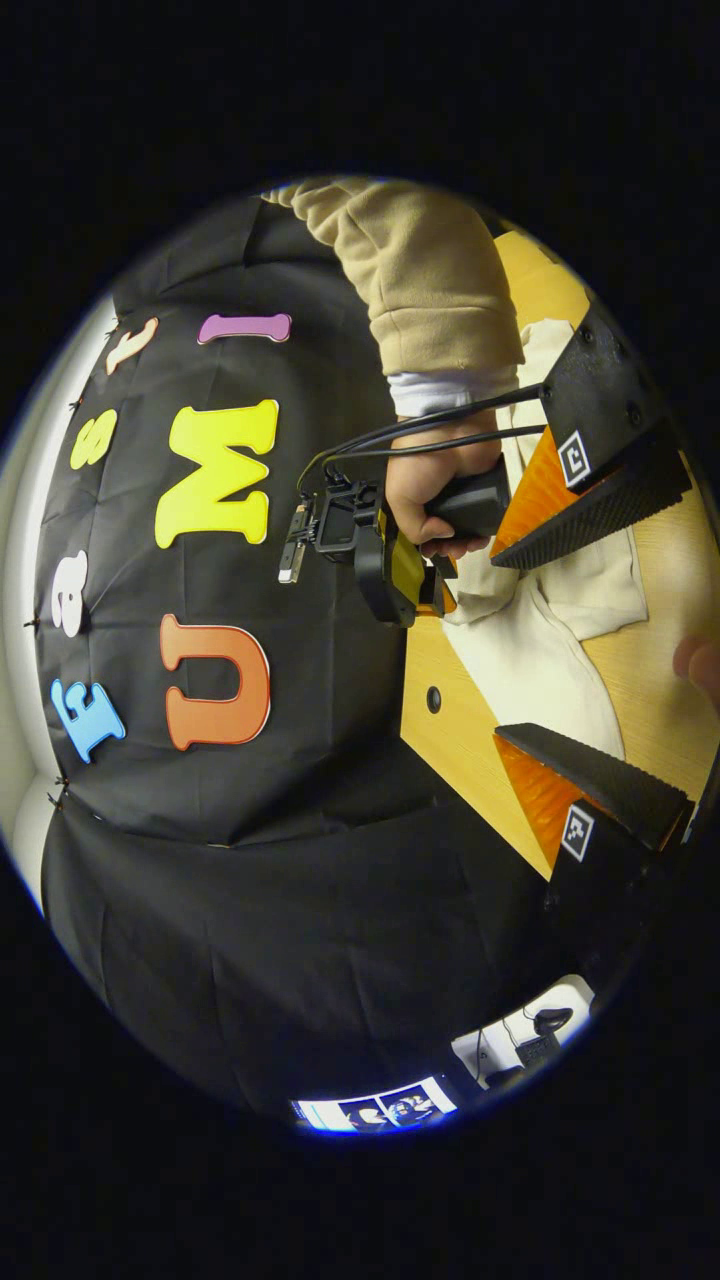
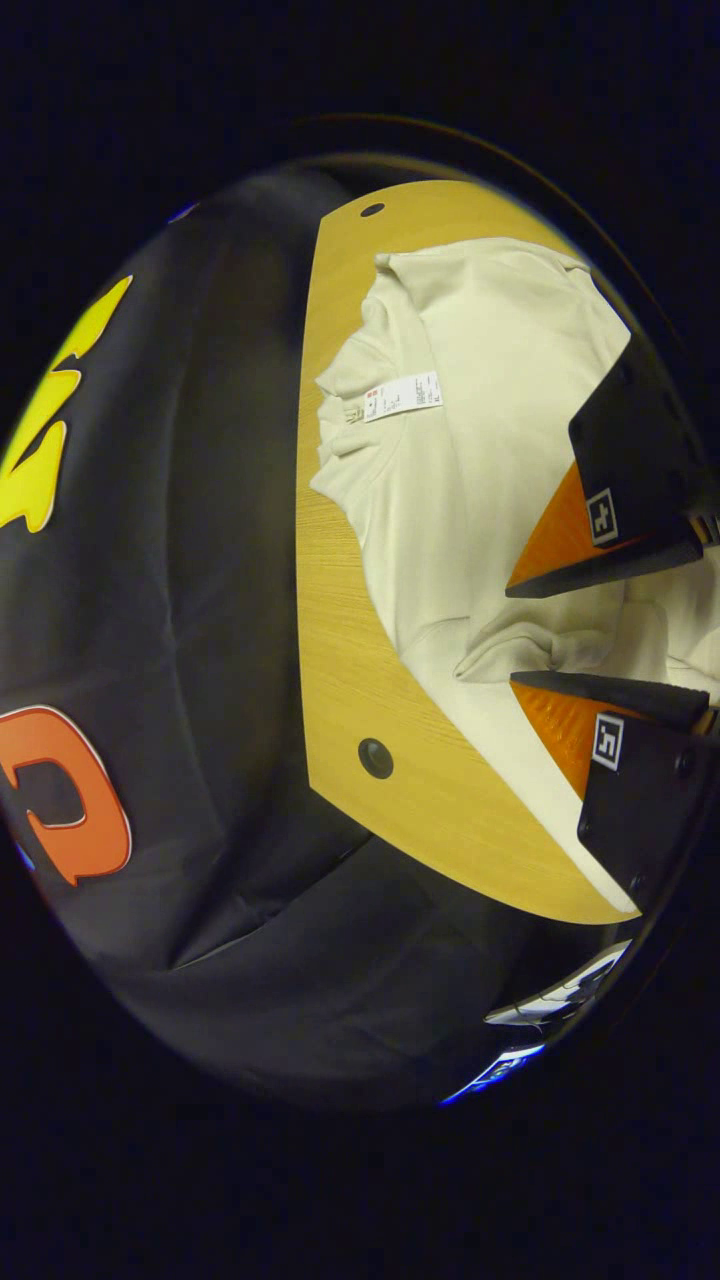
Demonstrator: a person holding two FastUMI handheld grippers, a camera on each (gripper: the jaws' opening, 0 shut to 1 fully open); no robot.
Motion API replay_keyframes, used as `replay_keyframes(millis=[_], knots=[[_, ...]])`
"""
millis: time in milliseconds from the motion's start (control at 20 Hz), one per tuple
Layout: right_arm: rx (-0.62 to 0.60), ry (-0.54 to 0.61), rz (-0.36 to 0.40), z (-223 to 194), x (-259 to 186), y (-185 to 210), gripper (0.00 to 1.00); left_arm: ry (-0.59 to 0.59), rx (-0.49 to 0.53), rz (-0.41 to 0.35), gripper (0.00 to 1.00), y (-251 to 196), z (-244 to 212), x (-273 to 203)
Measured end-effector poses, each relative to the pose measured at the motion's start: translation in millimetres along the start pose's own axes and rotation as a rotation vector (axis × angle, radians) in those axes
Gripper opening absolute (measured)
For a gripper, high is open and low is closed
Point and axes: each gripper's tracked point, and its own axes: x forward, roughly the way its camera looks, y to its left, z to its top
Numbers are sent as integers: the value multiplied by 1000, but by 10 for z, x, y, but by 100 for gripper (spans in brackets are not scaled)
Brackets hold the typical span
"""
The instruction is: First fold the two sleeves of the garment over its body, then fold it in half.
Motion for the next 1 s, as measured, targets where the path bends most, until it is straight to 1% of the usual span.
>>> replay_keyframes(millis=[50,100,200,250,300,350,400,450,500,600,650,800,850,900,1000], knots=[[-10,-16,3,65,-112,-24,46,-19,1,-13,99,-67,82,-17],[-17,-38,24,136,-219,-9,46,-36,5,-17,99,-113,150,-11],[-41,-95,47,314,-506,-36,53,-59,29,-17,99,-167,245,-23],[-54,-126,51,404,-639,-69,62,-62,36,-14,99,-177,282,-33],[-70,-164,47,505,-814,-145,68,-70,38,-2,99,-172,313,-43],[-83,-202,45,607,-987,-208,69,-73,31,-1,99,-177,340,-52],[-97,-252,36,730,-1177,-316,65,-74,19,-2,98,-202,341,-59],[-102,-293,18,828,-1373,-424,73,-73,6,8,98,-180,338,-61],[-105,-333,-1,898,-1576,-558,76,-62,-14,13,98,-165,315,-61],[-94,-422,-39,1064,-2025,-834,86,-40,-51,48,99,-68,260,-39],[-93,-462,-62,1134,-2250,-992,89,-34,-60,68,99,-12,241,-24],[-102,-571,-136,1223,-2820,-1457,90,-20,-86,130,98,201,151,45],[-109,-610,-160,1239,-3033,-1597,88,-14,-94,146,99,260,117,73],[-120,-648,-180,1254,-3216,-1728,90,-2,-99,159,99,308,70,99],[-136,-724,-231,1258,-3583,-1955,90,25,-110,196,98,460,-52,161]])
